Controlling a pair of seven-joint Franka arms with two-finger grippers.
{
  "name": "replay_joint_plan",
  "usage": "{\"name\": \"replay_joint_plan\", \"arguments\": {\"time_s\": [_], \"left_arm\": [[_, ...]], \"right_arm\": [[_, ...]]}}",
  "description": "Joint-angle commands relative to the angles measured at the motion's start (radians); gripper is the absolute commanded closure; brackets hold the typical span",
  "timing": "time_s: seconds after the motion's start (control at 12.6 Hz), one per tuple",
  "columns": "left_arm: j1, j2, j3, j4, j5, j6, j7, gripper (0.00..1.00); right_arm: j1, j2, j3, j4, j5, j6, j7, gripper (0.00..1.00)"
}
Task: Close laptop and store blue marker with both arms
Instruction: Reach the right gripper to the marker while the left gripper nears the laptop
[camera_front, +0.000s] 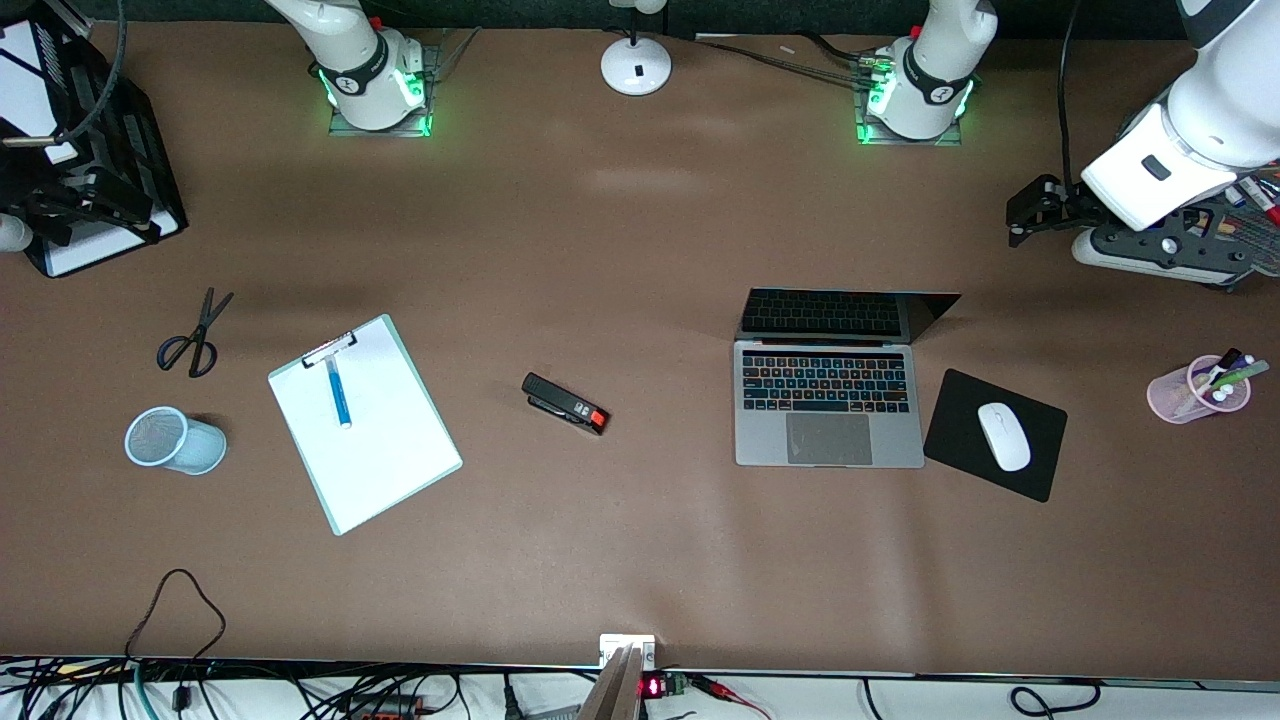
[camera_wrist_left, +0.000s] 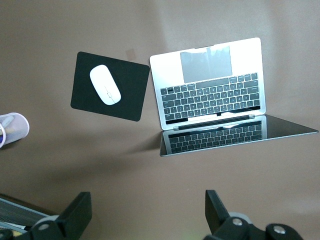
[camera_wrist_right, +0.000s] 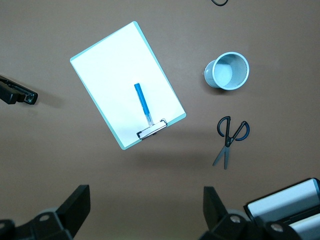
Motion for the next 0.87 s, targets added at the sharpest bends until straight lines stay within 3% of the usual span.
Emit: {"name": "replay_joint_plan", "arguments": {"time_s": [0.0, 0.79], "left_arm": [[0.001, 0.015, -0.002, 0.032, -0.005, -0.011, -0.008, 0.00], [-0.001, 0.037, -0.022, 0.034, 0.003, -0.023, -0.012, 0.00]], "right_arm": [[-0.004, -0.010, 0.002, 0.013, 0.005, -0.026, 0.022, 0.00], [-0.043, 0.057, -0.003, 0.038, 0.025, -0.025, 0.019, 0.00]]}}
